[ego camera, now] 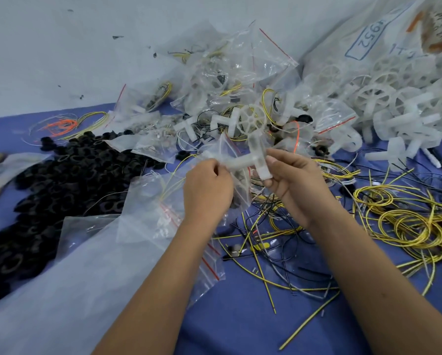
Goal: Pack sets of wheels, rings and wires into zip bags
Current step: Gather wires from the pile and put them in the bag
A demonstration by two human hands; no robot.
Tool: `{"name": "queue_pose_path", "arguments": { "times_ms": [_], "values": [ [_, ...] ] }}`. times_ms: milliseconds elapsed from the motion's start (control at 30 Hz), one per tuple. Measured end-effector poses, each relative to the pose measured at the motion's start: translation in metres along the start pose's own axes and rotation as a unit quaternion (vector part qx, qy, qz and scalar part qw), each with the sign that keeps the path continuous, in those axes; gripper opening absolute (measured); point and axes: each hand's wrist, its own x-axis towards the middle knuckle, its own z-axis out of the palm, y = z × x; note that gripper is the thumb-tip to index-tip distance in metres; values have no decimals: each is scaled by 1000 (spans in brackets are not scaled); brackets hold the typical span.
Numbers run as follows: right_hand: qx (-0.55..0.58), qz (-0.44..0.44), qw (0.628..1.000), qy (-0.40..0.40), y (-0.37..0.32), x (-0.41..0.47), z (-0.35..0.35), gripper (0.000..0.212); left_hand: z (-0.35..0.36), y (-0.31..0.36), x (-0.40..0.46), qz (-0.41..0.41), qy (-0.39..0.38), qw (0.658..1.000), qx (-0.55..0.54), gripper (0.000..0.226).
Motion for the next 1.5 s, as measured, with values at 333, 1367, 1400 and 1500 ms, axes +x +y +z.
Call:
{"name": "queue_pose_path", "arguments": {
  "times_ms": [333, 1367, 1400, 1500],
  "values": [
    [-264, -83, 957, 82, 6, 1, -7, 9, -7, 10, -5, 67, 39, 994, -80, 40],
    [-472, -114, 854, -186, 18, -16, 23, 20, 3, 44, -26, 207, 83, 974, -38, 24],
    [-429, -98, 871, -220, 15, -19, 25, 28, 5, 44, -26, 210, 81, 974, -42, 24],
    [-408, -89, 876, -243, 11, -24, 28, 39, 8, 42, -27, 207, 81, 974, -41, 24]
  ]
}}
